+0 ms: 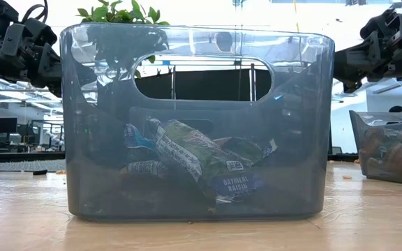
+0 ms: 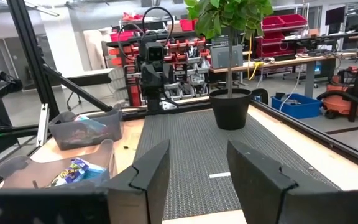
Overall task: Pick and place Granola Bars by type
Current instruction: Return to Home Position
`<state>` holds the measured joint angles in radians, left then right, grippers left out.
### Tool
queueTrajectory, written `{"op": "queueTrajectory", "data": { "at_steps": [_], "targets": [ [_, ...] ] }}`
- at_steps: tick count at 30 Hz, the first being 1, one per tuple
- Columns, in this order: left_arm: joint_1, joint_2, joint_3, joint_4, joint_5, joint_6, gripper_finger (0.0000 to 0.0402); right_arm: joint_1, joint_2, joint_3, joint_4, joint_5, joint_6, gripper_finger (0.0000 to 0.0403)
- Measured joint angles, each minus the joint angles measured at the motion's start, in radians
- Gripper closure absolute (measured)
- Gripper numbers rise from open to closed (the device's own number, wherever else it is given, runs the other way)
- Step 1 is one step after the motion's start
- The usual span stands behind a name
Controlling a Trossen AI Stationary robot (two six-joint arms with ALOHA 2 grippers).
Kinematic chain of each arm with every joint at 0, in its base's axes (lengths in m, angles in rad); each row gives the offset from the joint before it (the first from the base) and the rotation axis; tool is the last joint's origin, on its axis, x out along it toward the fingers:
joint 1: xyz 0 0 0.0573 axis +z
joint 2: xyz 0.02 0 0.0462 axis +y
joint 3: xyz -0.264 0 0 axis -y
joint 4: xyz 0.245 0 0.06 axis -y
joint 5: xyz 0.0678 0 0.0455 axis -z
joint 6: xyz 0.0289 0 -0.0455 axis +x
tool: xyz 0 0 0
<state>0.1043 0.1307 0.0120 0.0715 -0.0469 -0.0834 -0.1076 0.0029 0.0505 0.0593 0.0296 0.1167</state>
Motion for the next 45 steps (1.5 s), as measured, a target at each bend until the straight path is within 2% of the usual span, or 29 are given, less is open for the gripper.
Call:
{"op": "queueTrajectory", "data": {
  "at_steps": [45],
  "targets": [
    [0.000, 0.000, 0.000, 0.000, 0.000, 0.000, 0.0311, 0.000, 0.002, 0.000, -0.019, -0.002, -0.031, 0.0252]
  ]
}}
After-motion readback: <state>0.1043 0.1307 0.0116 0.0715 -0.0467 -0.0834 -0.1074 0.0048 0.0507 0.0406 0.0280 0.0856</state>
